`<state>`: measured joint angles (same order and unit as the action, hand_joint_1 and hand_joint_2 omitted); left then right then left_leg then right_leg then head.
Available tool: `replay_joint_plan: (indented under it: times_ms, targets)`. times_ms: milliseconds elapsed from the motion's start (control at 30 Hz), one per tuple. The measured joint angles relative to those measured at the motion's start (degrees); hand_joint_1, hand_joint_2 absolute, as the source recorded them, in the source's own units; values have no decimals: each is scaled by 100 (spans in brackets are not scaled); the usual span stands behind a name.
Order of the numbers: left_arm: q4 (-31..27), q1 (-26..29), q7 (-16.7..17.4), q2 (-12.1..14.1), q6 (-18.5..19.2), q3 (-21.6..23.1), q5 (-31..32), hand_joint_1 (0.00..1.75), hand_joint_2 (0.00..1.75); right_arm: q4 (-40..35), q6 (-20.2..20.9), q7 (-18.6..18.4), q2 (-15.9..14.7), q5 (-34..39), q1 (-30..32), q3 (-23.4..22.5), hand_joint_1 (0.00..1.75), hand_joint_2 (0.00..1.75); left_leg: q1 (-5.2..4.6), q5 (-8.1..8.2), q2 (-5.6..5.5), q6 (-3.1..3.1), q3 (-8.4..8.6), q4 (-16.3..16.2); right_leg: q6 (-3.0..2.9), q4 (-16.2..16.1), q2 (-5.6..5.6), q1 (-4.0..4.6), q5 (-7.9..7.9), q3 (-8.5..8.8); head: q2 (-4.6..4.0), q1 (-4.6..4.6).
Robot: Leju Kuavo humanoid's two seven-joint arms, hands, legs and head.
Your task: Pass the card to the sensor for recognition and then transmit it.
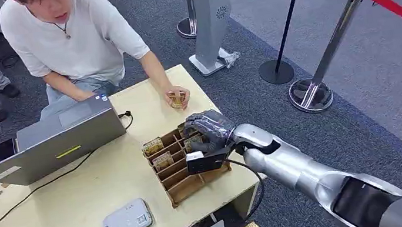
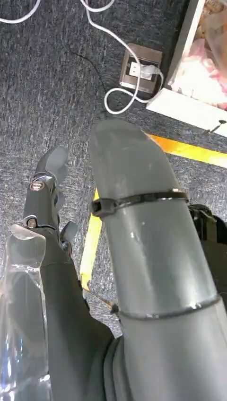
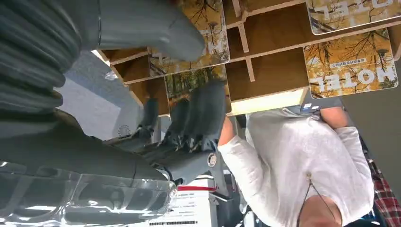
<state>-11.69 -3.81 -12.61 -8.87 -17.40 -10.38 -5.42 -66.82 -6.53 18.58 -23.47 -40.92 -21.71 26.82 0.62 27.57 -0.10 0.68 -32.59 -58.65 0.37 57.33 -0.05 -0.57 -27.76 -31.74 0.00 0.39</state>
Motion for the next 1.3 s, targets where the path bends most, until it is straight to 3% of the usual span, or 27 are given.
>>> replay_joint_plan:
  times_ms: [233,800,1033,1200,1300]
  targets:
    - [0,0,0,0,2,0,0,0,0,0,2,0,0,0,-2,0,73,175,0,0,0,0,-1,0,0,0,0,0,0,0,0,0]
    - [0,1,2,0,0,0,-24,0,0,135,15,-2,2,0,-51,24,117,175,0,0,-1,0,-3,0,0,0,-1,0,0,0,0,0]
    - [0,2,2,0,-9,-2,-37,0,0,157,31,-7,2,9,-75,59,105,175,0,0,-1,0,-3,0,0,0,-1,0,0,0,0,0]
    - [0,3,0,0,-11,-2,-48,0,0,168,31,-7,2,83,-88,116,108,175,0,0,-1,0,-2,0,0,0,-1,0,0,0,0,0]
    - [0,4,0,0,-11,-2,-59,0,0,175,31,-7,2,85,-91,140,96,175,0,0,-1,0,-3,0,0,0,-1,0,0,0,0,0]
